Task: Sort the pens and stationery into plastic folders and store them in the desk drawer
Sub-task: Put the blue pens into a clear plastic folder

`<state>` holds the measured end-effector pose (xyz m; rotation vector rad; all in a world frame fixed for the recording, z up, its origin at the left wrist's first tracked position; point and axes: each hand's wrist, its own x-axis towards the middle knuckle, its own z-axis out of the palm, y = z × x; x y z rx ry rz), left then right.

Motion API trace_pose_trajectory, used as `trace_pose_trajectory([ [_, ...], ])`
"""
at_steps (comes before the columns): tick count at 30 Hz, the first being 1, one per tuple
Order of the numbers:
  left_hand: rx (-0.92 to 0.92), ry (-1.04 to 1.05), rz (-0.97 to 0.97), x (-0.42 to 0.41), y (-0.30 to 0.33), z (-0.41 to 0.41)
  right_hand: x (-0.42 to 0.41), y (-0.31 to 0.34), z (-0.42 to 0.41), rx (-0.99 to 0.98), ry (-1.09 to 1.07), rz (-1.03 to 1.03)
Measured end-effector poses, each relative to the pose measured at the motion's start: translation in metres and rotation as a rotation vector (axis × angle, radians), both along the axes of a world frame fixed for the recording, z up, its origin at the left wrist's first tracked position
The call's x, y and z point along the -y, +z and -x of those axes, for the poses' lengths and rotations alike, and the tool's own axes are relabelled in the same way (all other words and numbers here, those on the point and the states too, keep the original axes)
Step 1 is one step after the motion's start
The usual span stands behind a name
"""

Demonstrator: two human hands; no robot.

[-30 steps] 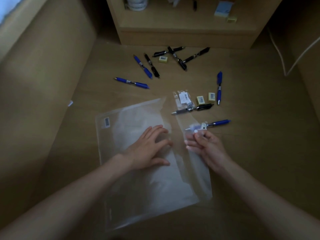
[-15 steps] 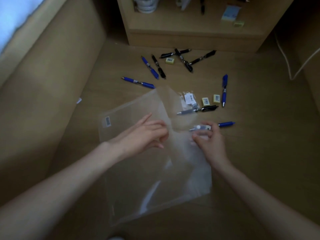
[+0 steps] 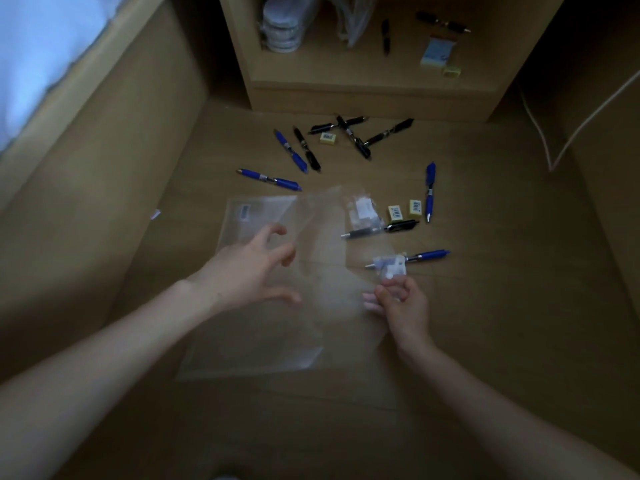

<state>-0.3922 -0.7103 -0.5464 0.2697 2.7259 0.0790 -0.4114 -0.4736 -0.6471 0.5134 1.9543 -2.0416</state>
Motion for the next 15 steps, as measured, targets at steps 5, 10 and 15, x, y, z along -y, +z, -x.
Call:
trace_pose_trajectory([
  [5,-0.142,-0.114,0.000,0.024,0.003,-0.005,0.007,0.000,-0.003,0.015,0.084,0.022],
  [10,-0.296,-0.268,0.045,0.035,0.011,-0.001,0.011,0.006,0.004,-0.009,0.255,-0.063],
  [15,-0.056,-0.248,0.356,0.018,0.024,0.029,0.004,0.020,0.023,-0.078,0.141,-0.155],
])
